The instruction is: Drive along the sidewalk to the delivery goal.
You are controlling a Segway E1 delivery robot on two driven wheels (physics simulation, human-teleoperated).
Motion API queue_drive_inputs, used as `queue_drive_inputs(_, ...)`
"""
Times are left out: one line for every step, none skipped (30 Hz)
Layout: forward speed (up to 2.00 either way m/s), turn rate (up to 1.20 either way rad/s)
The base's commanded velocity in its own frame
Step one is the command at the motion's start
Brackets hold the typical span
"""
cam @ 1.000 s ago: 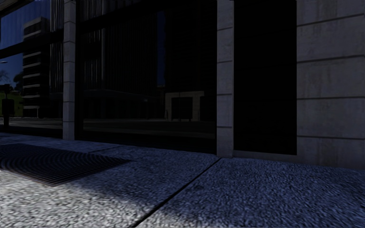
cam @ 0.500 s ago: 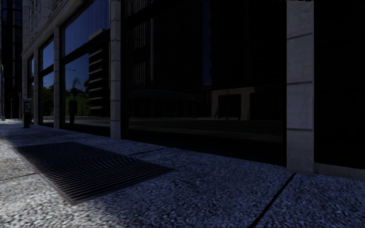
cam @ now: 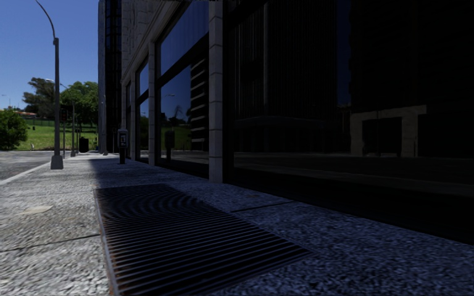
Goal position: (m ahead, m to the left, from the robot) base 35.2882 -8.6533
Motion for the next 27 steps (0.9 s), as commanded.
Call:
queue_drive_inputs(1.49, 0.65)
queue_drive_inputs(1.5, 0.65)
queue_drive_inputs(1.5, 0.65)
queue_drive_inputs(1.5, 0.65)
queue_drive_inputs(1.51, 0.65)
queue_drive_inputs(1.51, 0.65)
queue_drive_inputs(1.52, 0.65)
queue_drive_inputs(1.52, 0.65)
queue_drive_inputs(1.52, 0.65)
queue_drive_inputs(1.52, 0.65)
queue_drive_inputs(1.53, 0.65)
queue_drive_inputs(1.53, 0.65)
queue_drive_inputs(1.53, 0.65)
queue_drive_inputs(1.53, 0.64)
queue_drive_inputs(1.53, 0.64)
queue_drive_inputs(1.53, 0.63)
queue_drive_inputs(1.53, 0.63)
queue_drive_inputs(1.53, 0.62)
queue_drive_inputs(1.53, 0.62)
queue_drive_inputs(1.53, 0.62)
queue_drive_inputs(1.53, 0.62)
queue_drive_inputs(1.53, 0.62)
queue_drive_inputs(1.53, 0.62)
queue_drive_inputs(1.53, 0.62)
queue_drive_inputs(1.53, 0.62)
queue_drive_inputs(1.53, 0.62)
queue_drive_inputs(1.53, 0.62)
